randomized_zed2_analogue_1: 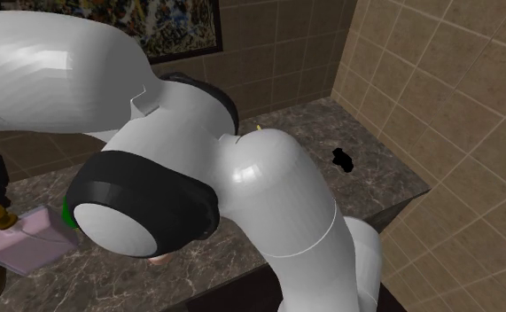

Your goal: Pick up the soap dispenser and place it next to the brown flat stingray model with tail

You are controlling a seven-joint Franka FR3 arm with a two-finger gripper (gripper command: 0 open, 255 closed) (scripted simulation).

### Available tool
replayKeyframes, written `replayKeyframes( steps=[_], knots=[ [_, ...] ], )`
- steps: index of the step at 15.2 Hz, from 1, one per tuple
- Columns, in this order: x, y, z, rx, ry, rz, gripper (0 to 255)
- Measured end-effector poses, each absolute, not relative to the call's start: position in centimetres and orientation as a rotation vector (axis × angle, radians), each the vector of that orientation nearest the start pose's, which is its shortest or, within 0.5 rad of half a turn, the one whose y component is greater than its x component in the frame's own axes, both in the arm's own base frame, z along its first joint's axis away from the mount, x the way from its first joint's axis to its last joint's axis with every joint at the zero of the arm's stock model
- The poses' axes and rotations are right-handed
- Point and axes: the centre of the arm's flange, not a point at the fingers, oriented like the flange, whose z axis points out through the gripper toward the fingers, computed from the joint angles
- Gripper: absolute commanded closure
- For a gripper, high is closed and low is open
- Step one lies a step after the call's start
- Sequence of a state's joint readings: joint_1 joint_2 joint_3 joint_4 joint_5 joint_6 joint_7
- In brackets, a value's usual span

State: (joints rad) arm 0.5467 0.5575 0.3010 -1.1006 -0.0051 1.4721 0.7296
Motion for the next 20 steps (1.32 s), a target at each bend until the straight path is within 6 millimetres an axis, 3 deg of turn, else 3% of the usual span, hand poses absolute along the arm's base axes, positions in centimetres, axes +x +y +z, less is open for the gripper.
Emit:
replayKeyframes(
  steps=[14,20],
  knots=[
    [49.9,47.9,42.2,-3.124,-0.137,0.352,255],
    [49.8,47.9,41.4,-3.124,-0.137,0.352,255]
  ],
)
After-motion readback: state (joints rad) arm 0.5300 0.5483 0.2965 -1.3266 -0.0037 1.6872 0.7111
